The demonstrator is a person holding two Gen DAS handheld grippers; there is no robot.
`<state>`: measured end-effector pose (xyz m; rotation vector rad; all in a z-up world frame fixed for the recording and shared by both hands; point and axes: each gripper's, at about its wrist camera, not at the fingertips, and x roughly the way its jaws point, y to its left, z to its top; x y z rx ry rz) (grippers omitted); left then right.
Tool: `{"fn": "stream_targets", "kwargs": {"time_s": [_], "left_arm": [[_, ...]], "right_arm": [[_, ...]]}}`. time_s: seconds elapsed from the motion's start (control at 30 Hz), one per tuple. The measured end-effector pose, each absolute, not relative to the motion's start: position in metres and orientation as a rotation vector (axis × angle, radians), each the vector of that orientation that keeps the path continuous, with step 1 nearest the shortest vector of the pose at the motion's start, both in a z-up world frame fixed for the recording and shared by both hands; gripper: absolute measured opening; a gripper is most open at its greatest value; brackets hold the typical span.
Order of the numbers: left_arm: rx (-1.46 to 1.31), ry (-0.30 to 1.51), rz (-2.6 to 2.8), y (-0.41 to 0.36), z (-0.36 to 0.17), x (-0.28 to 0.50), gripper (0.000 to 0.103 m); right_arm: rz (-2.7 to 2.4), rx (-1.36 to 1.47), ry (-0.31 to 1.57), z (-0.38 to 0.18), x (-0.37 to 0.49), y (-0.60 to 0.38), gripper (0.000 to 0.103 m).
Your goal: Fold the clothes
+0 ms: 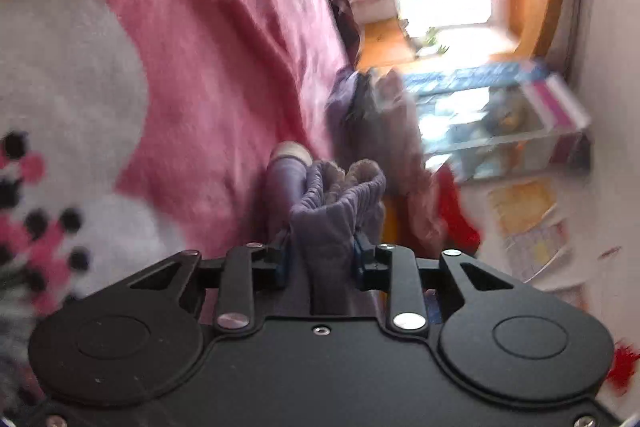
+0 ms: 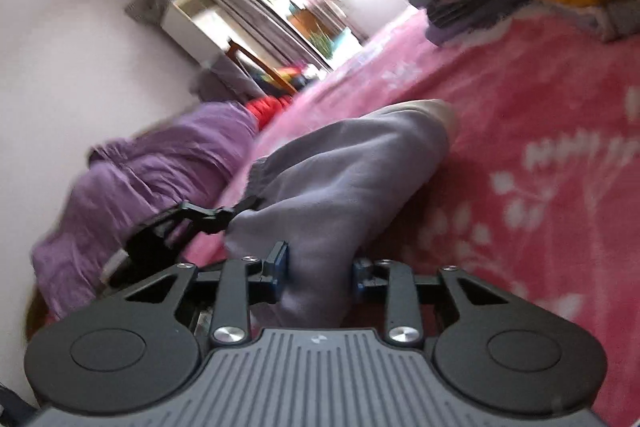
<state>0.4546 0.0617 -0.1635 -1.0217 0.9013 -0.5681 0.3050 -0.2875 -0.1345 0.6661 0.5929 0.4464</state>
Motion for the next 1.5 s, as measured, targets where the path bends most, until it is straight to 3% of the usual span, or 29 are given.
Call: {"fn": "stream_targets", "kwargs": {"time_s": [0.03, 0.07, 0.17, 0.33, 0.4, 0.5, 0.53, 0.57, 0.63, 0.77, 0.8, 0.83, 0.87, 0.9, 0.97, 1.0, 1.03, 1.17, 1.2, 1.27, 1.37, 1.5], "left_arm": [[-1.0, 0.899, -0.564, 0.064, -0.165, 0.455, 0.05], [-0.99, 0.894, -0.563, 0.067, -0.167, 0.455, 0.051], [-0.985, 0.863, -0.597, 0.074, -0.164, 0.458, 0.069], [-0.952, 0.867, -0.634, 0.066, -0.166, 0.467, 0.071], [-0.936, 0.867, -0.623, 0.06, -0.166, 0.468, 0.062], [-0.997, 0.883, -0.598, 0.062, -0.176, 0.467, 0.033], [-1.05, 0.887, -0.593, 0.063, -0.181, 0.467, 0.031], [-1.101, 0.89, -0.587, 0.064, -0.185, 0.466, 0.03], [-1.217, 0.899, -0.599, 0.07, -0.186, 0.459, 0.028], [-1.3, 0.944, -0.584, 0.077, -0.181, 0.438, 0.028], [-1.276, 0.968, -0.56, 0.078, -0.181, 0.433, 0.032], [-1.239, 0.97, -0.559, 0.078, -0.182, 0.432, 0.035], [-1.201, 0.97, -0.562, 0.078, -0.183, 0.431, 0.039], [-1.162, 0.968, -0.564, 0.078, -0.183, 0.43, 0.049], [-1.122, 0.962, -0.622, 0.078, -0.175, 0.431, 0.07], [-1.103, 0.958, -0.653, 0.079, -0.171, 0.431, 0.071], [-1.082, 0.967, -0.65, 0.078, -0.172, 0.43, 0.07], [-0.99, 0.99, -0.643, 0.077, -0.178, 0.428, 0.037], [-0.982, 0.985, -0.649, 0.075, -0.18, 0.426, 0.032], [-0.982, 0.976, -0.661, 0.074, -0.181, 0.425, 0.03], [-1.01, 0.963, -0.675, 0.071, -0.177, 0.425, 0.027], [-1.051, 0.949, -0.712, 0.059, -0.17, 0.424, 0.026]], "right_arm": [[0.412, 0.691, 0.61, -0.139, 0.305, -0.291, 0.075], [0.386, 0.738, 0.607, -0.143, 0.305, -0.296, 0.081], [0.388, 0.877, 0.551, -0.146, 0.302, -0.304, 0.086], [0.357, 0.895, 0.54, -0.151, 0.302, -0.293, 0.086], [0.348, 0.849, 0.545, -0.151, 0.299, -0.285, 0.084], [0.333, 0.776, 0.554, -0.152, 0.296, -0.272, 0.068], [0.328, 0.748, 0.565, -0.154, 0.298, -0.269, 0.048], [0.336, 0.739, 0.573, -0.155, 0.299, -0.269, 0.037], [0.351, 0.74, 0.564, -0.154, 0.299, -0.269, 0.031], [0.418, 0.771, 0.613, -0.139, 0.283, -0.283, 0.031], [0.425, 0.788, 0.653, -0.142, 0.282, -0.288, 0.035], [0.401, 0.806, 0.68, -0.148, 0.279, -0.293, 0.05], [0.377, 0.817, 0.675, -0.153, 0.275, -0.299, 0.054], [0.362, 0.833, 0.668, -0.156, 0.272, -0.303, 0.055], [0.372, 0.882, 0.637, -0.155, 0.269, -0.305, 0.069], [0.379, 0.883, 0.623, -0.154, 0.269, -0.304, 0.077], [0.382, 0.879, 0.614, -0.152, 0.269, -0.304, 0.077], [0.394, 0.861, 0.578, -0.145, 0.269, -0.305, 0.069], [0.397, 0.857, 0.569, -0.143, 0.268, -0.305, 0.061], [0.403, 0.848, 0.552, -0.139, 0.268, -0.305, 0.038], [0.412, 0.834, 0.525, -0.134, 0.268, -0.305, 0.03], [0.423, 0.816, 0.489, -0.127, 0.267, -0.306, 0.029]]}}
